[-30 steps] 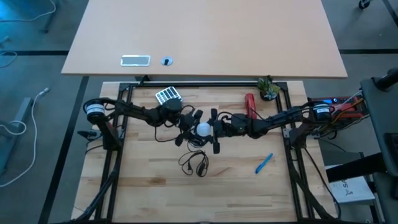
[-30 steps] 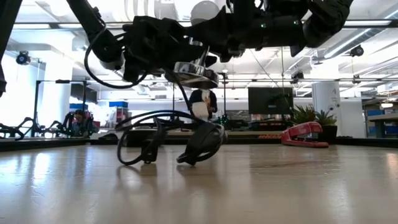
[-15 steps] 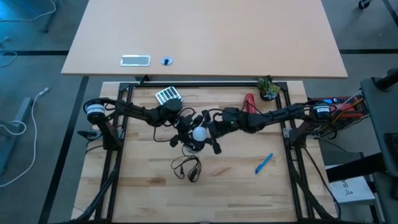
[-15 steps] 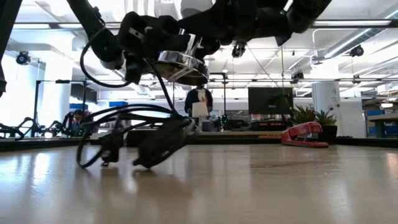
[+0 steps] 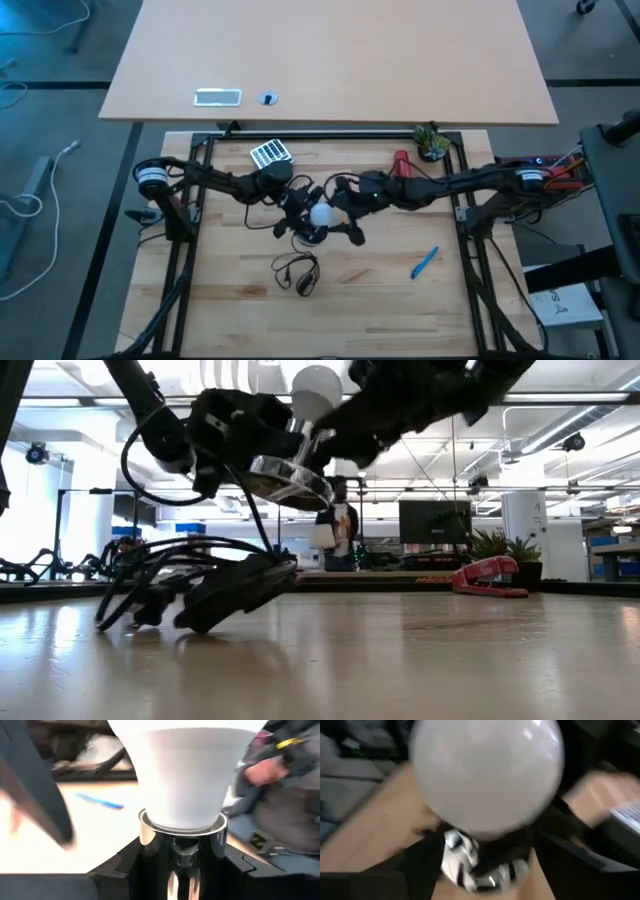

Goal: Screw lightbulb
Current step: Remove the white lightbulb from the silver lamp

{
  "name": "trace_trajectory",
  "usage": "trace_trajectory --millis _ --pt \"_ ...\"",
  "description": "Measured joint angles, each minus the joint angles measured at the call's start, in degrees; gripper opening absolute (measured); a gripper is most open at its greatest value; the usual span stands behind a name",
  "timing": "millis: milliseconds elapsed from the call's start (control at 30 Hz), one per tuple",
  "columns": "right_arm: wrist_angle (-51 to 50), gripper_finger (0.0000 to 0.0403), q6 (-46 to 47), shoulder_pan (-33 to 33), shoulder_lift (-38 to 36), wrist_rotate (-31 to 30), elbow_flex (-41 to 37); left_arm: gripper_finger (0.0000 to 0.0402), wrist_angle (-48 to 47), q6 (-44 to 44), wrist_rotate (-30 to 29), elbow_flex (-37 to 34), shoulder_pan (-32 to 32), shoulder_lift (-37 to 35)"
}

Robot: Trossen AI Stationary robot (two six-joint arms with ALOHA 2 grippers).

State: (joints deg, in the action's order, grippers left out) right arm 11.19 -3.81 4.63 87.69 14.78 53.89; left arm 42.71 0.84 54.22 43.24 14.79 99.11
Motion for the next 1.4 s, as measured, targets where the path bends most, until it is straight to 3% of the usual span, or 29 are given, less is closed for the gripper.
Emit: trace_trajectory --millis 100,333,633,900,1400 --pt "-6.28 0.0309 0.02 0.13 -3.14 -4.59 0.0 0.0157 -5.01 -1.78 -7.66 -0.14 0.15 -0.04" --pt "-19.56 0.0283 -2.88 -0.08 -10.57 -13.58 1.44 0.0157 -21.42 -10.74 -34.23 -0.09 -0.76 -0.11" --pt "-29.38 0.0261 -3.69 -0.07 -8.85 -17.72 6.33 0.0157 -22.42 -15.41 -53.32 0.98 -4.97 -1.69" --pt "-34.42 0.0275 -3.73 -0.11 -3.22 -19.39 12.45 0.0157 -23.24 -16.22 -57.98 2.86 -6.86 -2.9" --pt "-37.96 0.0297 -3.23 -0.09 8.01 -19.36 22.08 0.0157 -23.06 -16.38 -59.87 2.86 -7.76 -3.58"
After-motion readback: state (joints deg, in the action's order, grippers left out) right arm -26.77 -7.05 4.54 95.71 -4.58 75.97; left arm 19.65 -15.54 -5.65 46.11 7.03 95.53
